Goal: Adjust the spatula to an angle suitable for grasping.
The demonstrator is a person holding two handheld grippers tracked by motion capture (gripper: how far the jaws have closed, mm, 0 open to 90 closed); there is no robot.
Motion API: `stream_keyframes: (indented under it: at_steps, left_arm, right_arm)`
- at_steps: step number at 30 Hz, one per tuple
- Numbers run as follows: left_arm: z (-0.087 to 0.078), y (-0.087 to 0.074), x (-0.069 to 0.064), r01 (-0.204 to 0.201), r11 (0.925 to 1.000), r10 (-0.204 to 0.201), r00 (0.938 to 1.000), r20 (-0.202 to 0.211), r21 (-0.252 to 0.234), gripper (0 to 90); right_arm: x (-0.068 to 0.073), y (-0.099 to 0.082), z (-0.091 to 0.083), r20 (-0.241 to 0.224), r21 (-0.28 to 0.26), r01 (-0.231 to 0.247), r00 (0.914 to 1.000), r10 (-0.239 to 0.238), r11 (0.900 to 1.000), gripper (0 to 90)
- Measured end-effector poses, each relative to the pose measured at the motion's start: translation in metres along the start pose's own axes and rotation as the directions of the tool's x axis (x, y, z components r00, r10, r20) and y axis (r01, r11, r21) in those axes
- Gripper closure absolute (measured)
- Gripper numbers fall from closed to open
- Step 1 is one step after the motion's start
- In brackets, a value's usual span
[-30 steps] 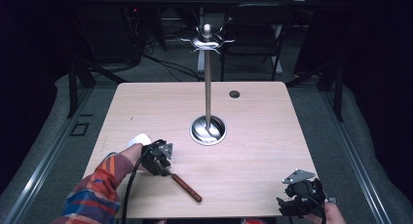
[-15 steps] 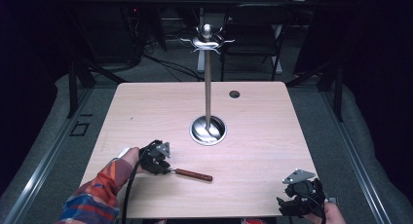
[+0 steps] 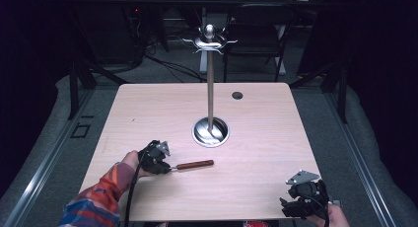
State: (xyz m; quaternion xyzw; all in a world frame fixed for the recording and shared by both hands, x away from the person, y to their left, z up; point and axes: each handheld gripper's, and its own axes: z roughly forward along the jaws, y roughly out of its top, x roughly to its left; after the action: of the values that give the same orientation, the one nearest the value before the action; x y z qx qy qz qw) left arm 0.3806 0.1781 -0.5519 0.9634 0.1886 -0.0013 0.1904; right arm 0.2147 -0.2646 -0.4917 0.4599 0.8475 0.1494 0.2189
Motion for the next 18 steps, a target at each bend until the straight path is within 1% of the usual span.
stream_keyframes:
  at_steps: [1, 3, 5, 6, 7, 9, 10, 11, 13, 14, 15, 17, 18]
  left_arm:
    - [0.0, 0.0, 0.0, 0.0, 1.0, 0.0, 1.0, 0.0, 0.0, 79.8]
    - [0.0, -0.001, 0.0, 0.013, 0.9999, -0.013, 0.9999, 0.0, 0.001, 79.4]
    - [0.0, 0.0, -0.001, 0.016, 0.9999, -0.016, 0.9999, 0.003, 0.002, 75.5]
    - [0.0, 0.001, -0.002, 0.016, 0.9999, -0.016, 0.9999, 0.0, 0.004, 75.5]
    - [0.0, 0.002, -0.002, 0.021, 0.9997, -0.021, 0.9998, -0.001, 0.008, 72.3]
    - [0.001, 0.004, -0.004, 0.024, 0.9997, -0.024, 0.9997, -0.001, 0.008, 70.9]
    - [0.001, 0.006, -0.004, 0.04, 0.9992, -0.04, 0.9992, -0.005, 0.004, 70.9]
    - [0.001, 0.008, -0.005, 0.047, 0.9989, -0.047, 0.9989, -0.002, -0.006, 70.3]
    - [0.002, 0.011, -0.006, 0.045, 0.999, -0.045, 0.999, -0.002, -0.005, 68.4]
    - [0.003, 0.012, -0.007, 0.04, 0.9992, -0.04, 0.9992, -0.01, 0.006, 68.4]
    - [0.005, 0.014, -0.008, 0.031, 0.9994, -0.031, 0.9995, -0.009, 0.018, 67.6]
    - [0.005, 0.016, -0.009, 0.033, 0.9993, -0.033, 0.9994, -0.012, 0.018, 68.7]
    - [0.006, 0.018, -0.01, 0.029, 0.9992, -0.029, 0.9991, -0.031, 0.026, 70.2]
  right_arm:
    - [0.0, 0.0, 0.0, 0.0, 0.0, 0.0, 1.0, 0.0, 1.0, 15.0]
    - [0.0, 0.001, 0.001, 0.002, -0.002, 0.001, 1.0, -0.001, 1.0, 15.0]
    - [0.0, 0.001, 0.001, 0.003, -0.003, 0.001, 1.0, -0.001, 1.0, 15.0]
    - [0.0, 0.001, 0.001, 0.003, -0.004, 0.001, 1.0, -0.001, 1.0, 15.0]
    - [0.0, 0.001, 0.001, 0.004, -0.004, 0.001, 1.0, -0.001, 1.0, 15.0]
    - [0.0, 0.001, 0.0, 0.006, -0.002, 0.003, 1.0, -0.003, 1.0, 15.0]
    - [0.0, 0.001, 0.0, 0.005, -0.004, 0.0, 1.0, 0.0, 1.0, 15.0]
    - [0.0, 0.001, 0.0, 0.004, -0.007, -0.005, 1.0, 0.005, 1.0, 15.0]
    - [-0.001, 0.001, 0.0, 0.013, 0.0, -0.008, 0.9999, 0.008, 1.0, 15.0]
    - [-0.001, 0.001, 0.0, 0.013, 0.0, -0.008, 0.9999, 0.008, 1.0, 15.0]
    - [-0.001, 0.001, 0.001, 0.016, -0.002, -0.019, 0.9997, 0.019, 0.9998, 15.0]
    - [-0.003, 0.001, 0.0, 0.018, -0.002, -0.032, 0.9993, 0.032, 0.9995, 15.0]
    - [-0.004, 0.0, 0.0, 0.012, -0.011, -0.045, 0.9989, 0.046, 0.9989, 15.0]
